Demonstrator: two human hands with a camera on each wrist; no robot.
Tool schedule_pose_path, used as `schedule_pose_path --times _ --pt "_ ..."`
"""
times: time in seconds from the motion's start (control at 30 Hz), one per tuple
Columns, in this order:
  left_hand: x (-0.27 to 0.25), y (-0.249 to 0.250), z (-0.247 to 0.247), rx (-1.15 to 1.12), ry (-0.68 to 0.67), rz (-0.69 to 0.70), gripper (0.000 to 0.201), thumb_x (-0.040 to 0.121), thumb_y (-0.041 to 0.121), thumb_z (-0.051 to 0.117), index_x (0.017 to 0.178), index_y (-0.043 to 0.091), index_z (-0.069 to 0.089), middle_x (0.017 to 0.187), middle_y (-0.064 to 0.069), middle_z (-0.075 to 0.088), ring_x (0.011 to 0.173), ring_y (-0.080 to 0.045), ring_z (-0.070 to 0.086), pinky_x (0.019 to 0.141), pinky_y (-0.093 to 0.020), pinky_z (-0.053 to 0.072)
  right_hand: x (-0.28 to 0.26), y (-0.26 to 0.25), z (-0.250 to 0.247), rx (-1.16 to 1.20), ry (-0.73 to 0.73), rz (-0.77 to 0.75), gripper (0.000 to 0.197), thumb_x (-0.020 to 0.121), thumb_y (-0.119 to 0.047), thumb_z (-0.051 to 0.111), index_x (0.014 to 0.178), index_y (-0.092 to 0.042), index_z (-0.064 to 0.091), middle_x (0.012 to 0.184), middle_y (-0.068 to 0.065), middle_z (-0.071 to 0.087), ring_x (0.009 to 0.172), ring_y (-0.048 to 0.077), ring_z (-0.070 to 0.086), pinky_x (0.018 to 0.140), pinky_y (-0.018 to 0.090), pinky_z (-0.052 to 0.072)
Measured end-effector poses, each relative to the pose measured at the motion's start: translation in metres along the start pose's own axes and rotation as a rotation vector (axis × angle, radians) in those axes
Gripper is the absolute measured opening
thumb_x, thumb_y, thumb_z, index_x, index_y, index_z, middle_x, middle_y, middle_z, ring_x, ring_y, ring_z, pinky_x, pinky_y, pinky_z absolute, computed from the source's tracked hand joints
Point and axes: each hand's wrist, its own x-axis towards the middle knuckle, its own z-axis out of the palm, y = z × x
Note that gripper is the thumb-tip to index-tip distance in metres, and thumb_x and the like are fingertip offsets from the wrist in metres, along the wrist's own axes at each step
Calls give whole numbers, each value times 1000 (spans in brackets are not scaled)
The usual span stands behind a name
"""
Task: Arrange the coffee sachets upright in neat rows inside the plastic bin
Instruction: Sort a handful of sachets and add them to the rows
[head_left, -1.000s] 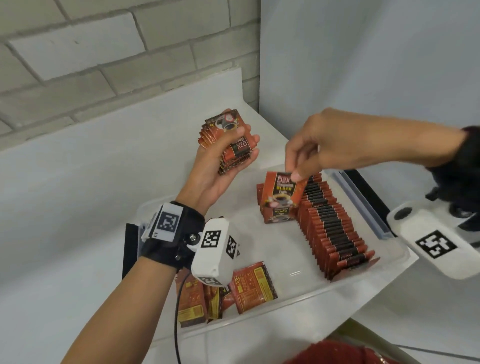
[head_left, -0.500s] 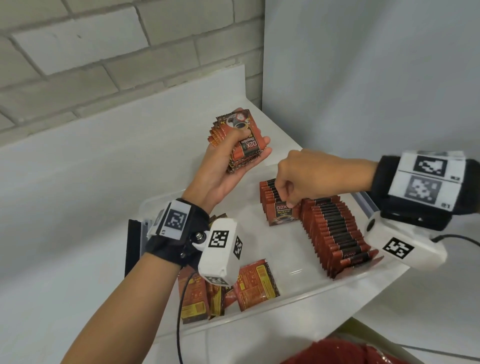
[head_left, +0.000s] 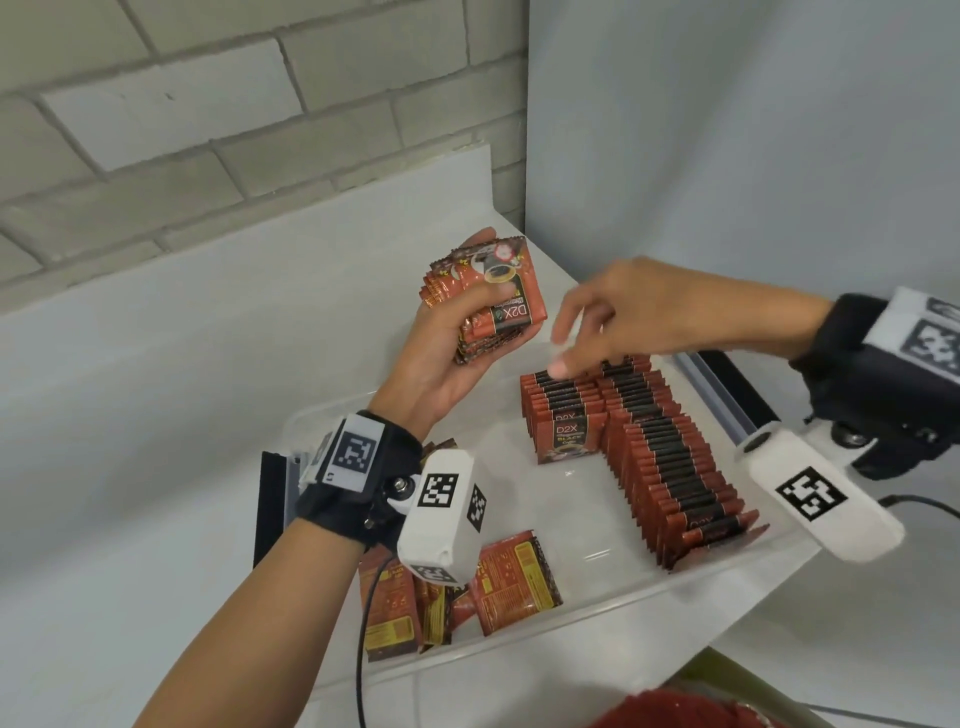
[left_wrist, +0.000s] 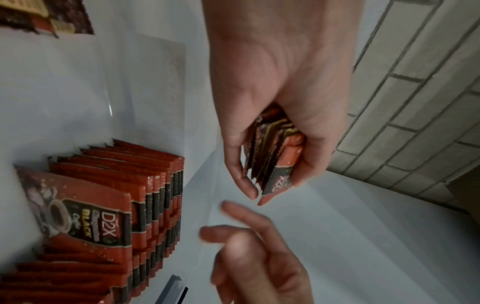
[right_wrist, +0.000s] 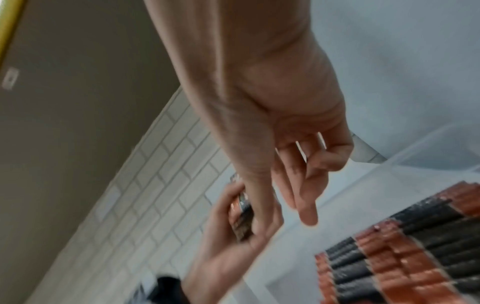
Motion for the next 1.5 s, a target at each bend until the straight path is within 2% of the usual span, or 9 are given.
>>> schedule_pose_path --times 0.17,0.33,0.47,0.67,0.83,1.07,1.23,1.33,1.5 --pt "-4 -1 5 47 -66 11 41 79 2 63 120 9 59 107 -12 71 97 -25 69 80 -33 57 4 0 6 487 243 30 35 78 -35 75 105 -22 59 82 -4 72 67 4 63 59 20 44" --pt "-3 0 6 9 -90 -3 45 72 20 69 116 13 61 104 -11 72 94 -23 70 77 -35 58 4 3 1 643 363 -25 13 85 -22 71 97 -23 65 73 -5 70 58 1 54 55 16 44" --pt "-3 1 5 -14 -101 -46 43 76 28 65 116 12 60 101 -11 72 92 -21 70 75 -36 58 1 4 -19 592 405 -63 15 94 -25 59 103 -28 71 91 0 70 61 0 46 58 19 39" --pt "-7 0 5 38 -229 -106 31 80 3 59 111 6 59 92 -12 72 81 -21 71 72 -36 60 3 -3 -28 378 354 -138 22 97 -21 53 111 -20 70 97 -3 69 68 -15 55 53 3 39" --pt "-6 1 4 -1 -190 -49 43 76 -3 60 119 2 56 93 -13 72 82 -23 72 73 -36 59 6 0 -24 512 289 -23 45 83 -49 60 113 -16 61 97 2 70 85 9 63 74 21 52" --pt "-6 1 2 -3 -171 -4 33 83 2 63 115 7 58 91 -8 71 80 -18 69 71 -32 58 2 8 -30 780 143 -49 27 77 -17 72 99 -4 65 92 12 73 78 14 69 75 21 58" --pt "-1 4 0 -142 -75 45 30 91 22 54 122 24 54 105 -6 71 97 -20 68 81 -37 56 -6 6 -43 556 74 -104 27 71 -23 74 94 -9 71 88 8 75 75 11 69 74 19 58" --pt "1 5 -2 -179 -37 58 20 91 22 54 110 23 61 88 -4 70 79 -16 68 76 -34 56 -10 -1 -37 287 -53 -116 15 76 -23 76 89 -18 74 80 0 75 71 7 68 68 14 54" --pt "-2 4 1 -177 -19 28 17 91 23 57 107 17 59 89 -5 68 79 -18 66 74 -34 55 -4 -9 -3 -163 -156 -168 7 79 -28 78 82 -27 71 74 -6 73 64 5 66 58 4 42"
